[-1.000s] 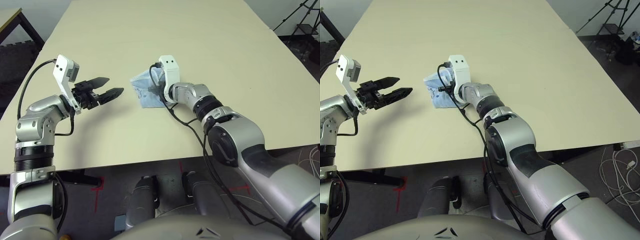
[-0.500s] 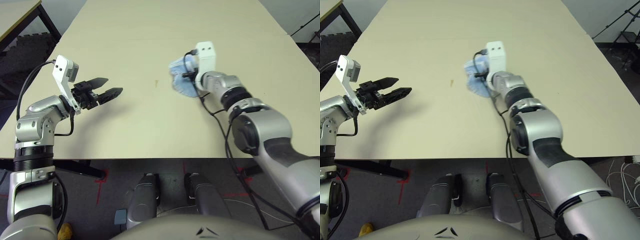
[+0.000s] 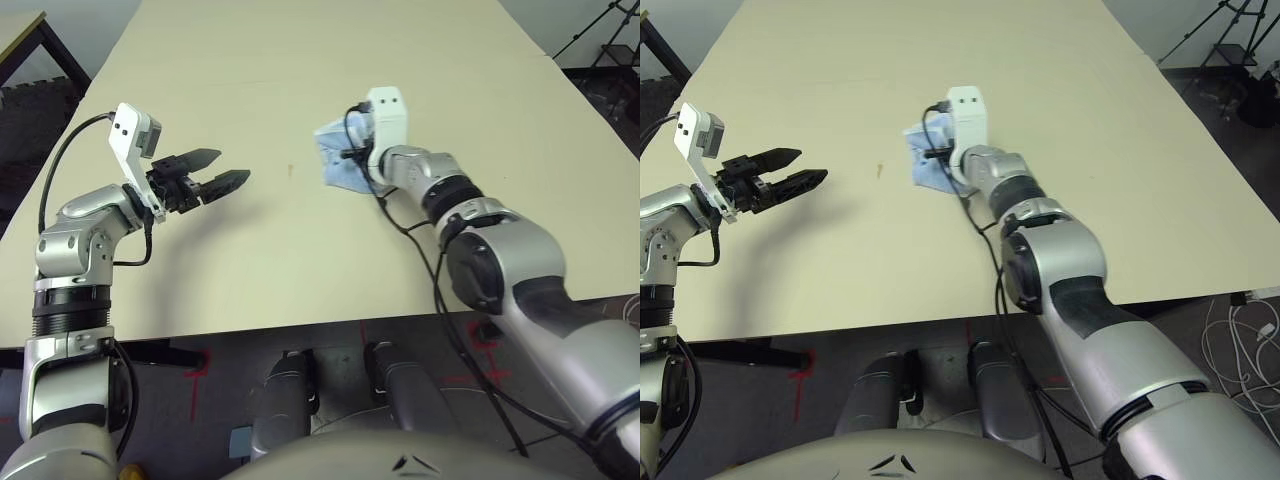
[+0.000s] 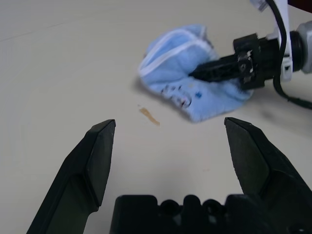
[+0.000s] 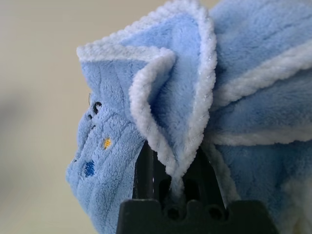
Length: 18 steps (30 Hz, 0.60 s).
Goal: Wipe the water off the table with a rag.
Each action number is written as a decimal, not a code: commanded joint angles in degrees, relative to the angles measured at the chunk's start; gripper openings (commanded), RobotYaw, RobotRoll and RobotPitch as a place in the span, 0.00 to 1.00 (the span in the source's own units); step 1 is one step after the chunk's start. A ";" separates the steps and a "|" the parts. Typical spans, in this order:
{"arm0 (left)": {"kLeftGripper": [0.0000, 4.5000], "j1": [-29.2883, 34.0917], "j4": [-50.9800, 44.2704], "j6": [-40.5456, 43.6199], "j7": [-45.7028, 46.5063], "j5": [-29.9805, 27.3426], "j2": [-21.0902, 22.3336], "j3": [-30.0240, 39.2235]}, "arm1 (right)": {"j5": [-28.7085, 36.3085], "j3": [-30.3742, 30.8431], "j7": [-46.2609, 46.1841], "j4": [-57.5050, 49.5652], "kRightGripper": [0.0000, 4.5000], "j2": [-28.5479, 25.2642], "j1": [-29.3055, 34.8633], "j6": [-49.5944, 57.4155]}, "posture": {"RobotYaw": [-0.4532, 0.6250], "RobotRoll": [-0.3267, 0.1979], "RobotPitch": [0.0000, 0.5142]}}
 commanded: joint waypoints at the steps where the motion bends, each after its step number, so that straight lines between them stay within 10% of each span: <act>1: 1.00 0.73 -0.01 0.27 -0.11 -0.01 0.08 -0.11 | 0.69 0.44 1.58 0.32 0.01 4.39 -0.40 2.31 | 0.39 0.62 0.31; 18: 1.00 2.24 -1.41 0.94 0.52 -0.22 0.60 1.04 | -0.18 6.54 11.86 -1.27 0.01 8.08 1.19 8.91 | 0.40 0.62 0.31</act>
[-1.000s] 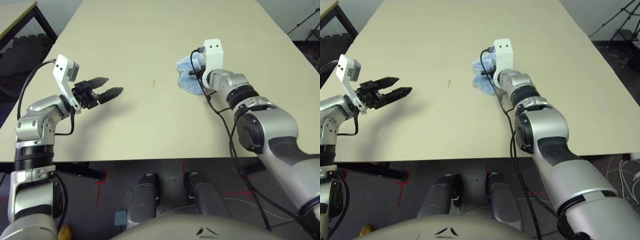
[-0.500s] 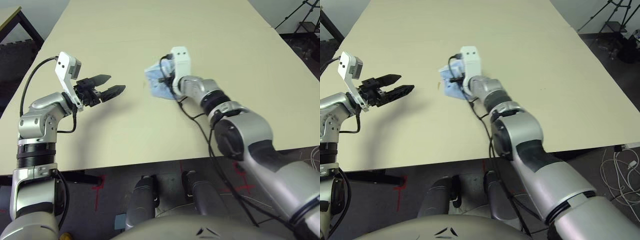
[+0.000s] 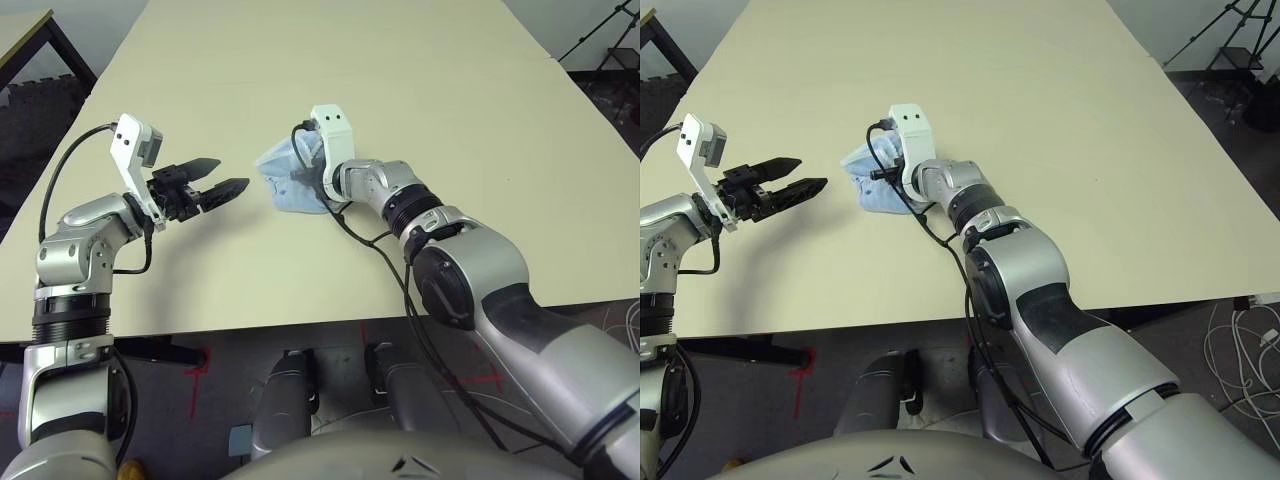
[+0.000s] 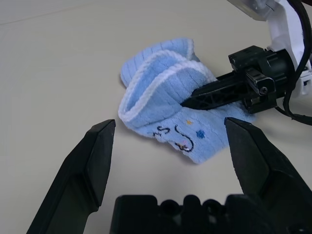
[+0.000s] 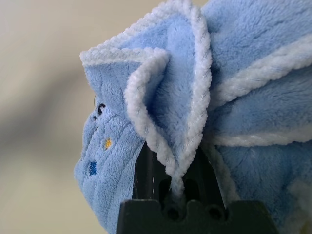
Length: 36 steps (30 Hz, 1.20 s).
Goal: Wipe the water off the table with a rag.
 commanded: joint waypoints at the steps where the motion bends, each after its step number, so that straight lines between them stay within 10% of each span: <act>1: 1.00 -0.37 -0.20 0.17 -0.02 -0.06 0.49 -0.06 | -0.92 1.74 -0.56 0.69 0.01 6.88 1.63 0.41 | 0.40 0.62 0.31; 10: 1.00 -1.92 1.43 -0.79 -0.27 0.41 -0.30 -1.03 | -0.54 -1.51 -8.91 1.62 0.01 -5.97 0.74 -5.64 | 0.38 0.62 0.30; 36: 1.00 -6.21 7.98 -4.43 -1.99 2.36 -2.90 -4.41 | -2.55 1.50 17.83 -5.55 0.01 -40.51 -3.16 6.32 | 0.29 0.62 0.32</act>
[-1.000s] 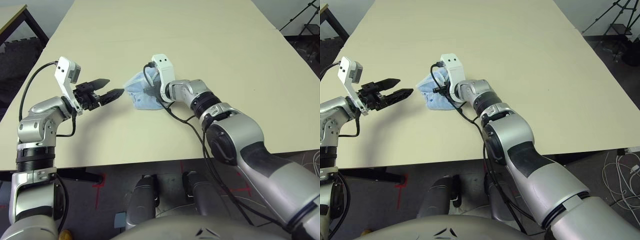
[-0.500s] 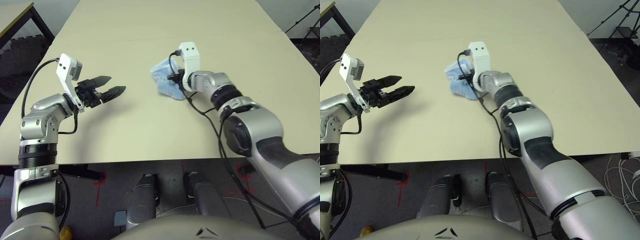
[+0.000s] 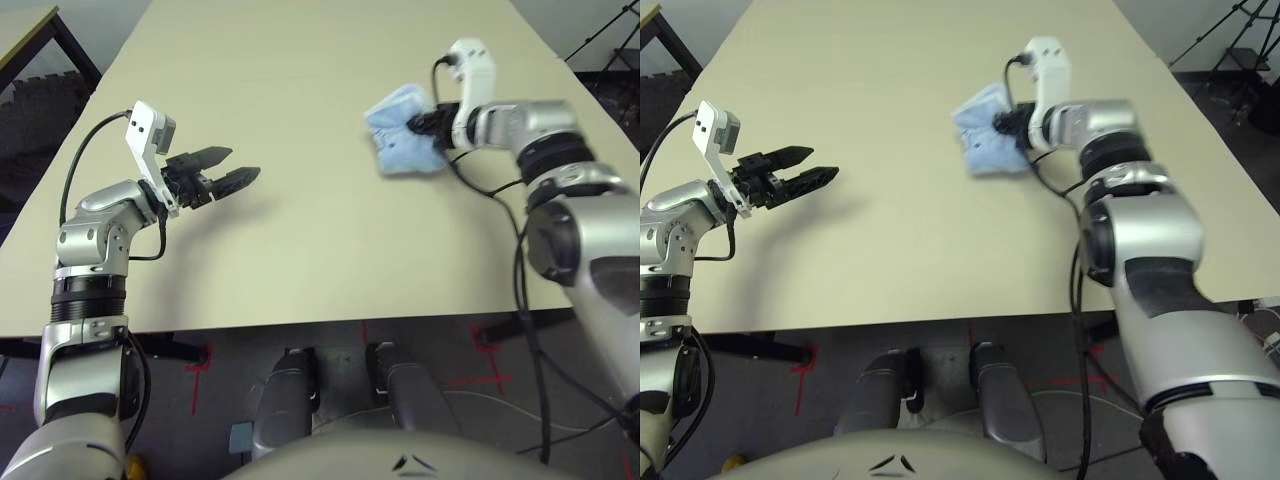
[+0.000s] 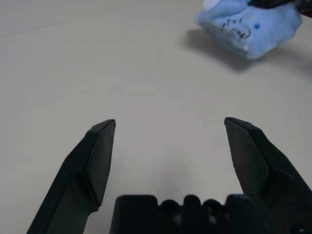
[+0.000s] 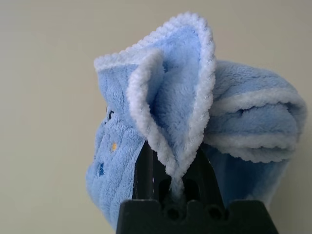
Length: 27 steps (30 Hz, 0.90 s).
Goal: Wipe the water off the table with a rag.
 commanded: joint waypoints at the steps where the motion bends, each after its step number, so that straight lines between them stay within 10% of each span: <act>1: 1.00 -0.69 1.52 -0.79 -0.58 1.10 -0.53 -1.18 | -0.89 0.45 1.14 -0.60 0.01 -3.45 -0.81 0.24 | 0.29 0.62 0.32; 10: 1.00 -1.57 2.78 -1.35 -1.11 1.36 -0.46 -1.43 | -4.07 2.01 3.53 2.41 0.01 -10.44 2.13 -2.51 | 0.28 0.62 0.33; 27: 1.00 -1.58 2.32 -0.74 -1.10 1.58 0.85 -1.24 | -5.76 1.81 -0.47 6.91 0.01 -6.81 7.61 -7.29 | 0.32 0.62 0.35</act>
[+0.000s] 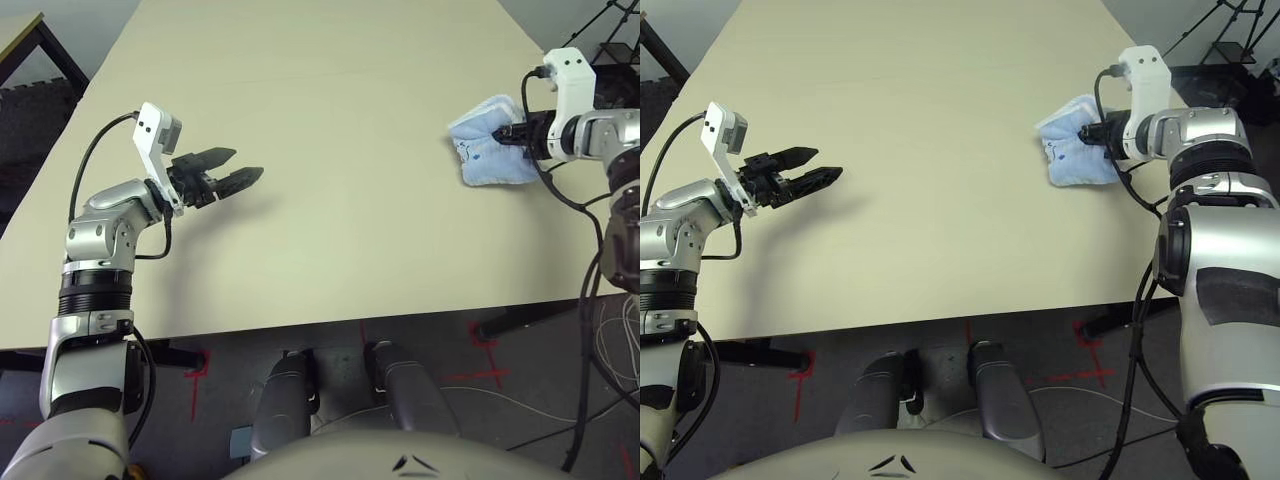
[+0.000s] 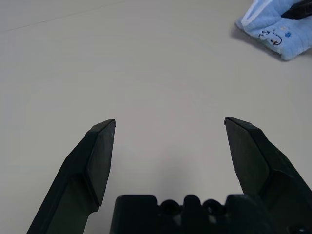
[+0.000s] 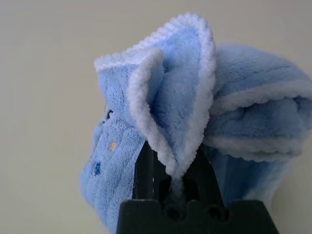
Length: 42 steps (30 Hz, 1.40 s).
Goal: Wipe the water off the table with a rag.
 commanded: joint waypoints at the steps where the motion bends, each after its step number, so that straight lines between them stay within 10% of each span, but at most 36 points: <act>1: 1.00 0.18 -0.57 0.32 -0.51 0.61 0.94 -0.08 | -0.24 -0.74 -2.18 0.95 0.06 0.34 0.88 -1.82 | 0.32 0.62 0.35; 13: 1.00 -0.54 0.57 -0.96 0.99 1.10 1.32 0.76 | -4.60 3.31 2.73 -1.88 0.99 -5.73 -3.87 -7.84 | 0.31 0.62 0.34; 42: 1.00 -3.84 21.05 -24.35 37.86 7.10 -1.93 16.66 | 17.41 -22.28 -15.39 -22.37 0.99 -2.23 21.54 -30.90 | 0.33 0.62 0.41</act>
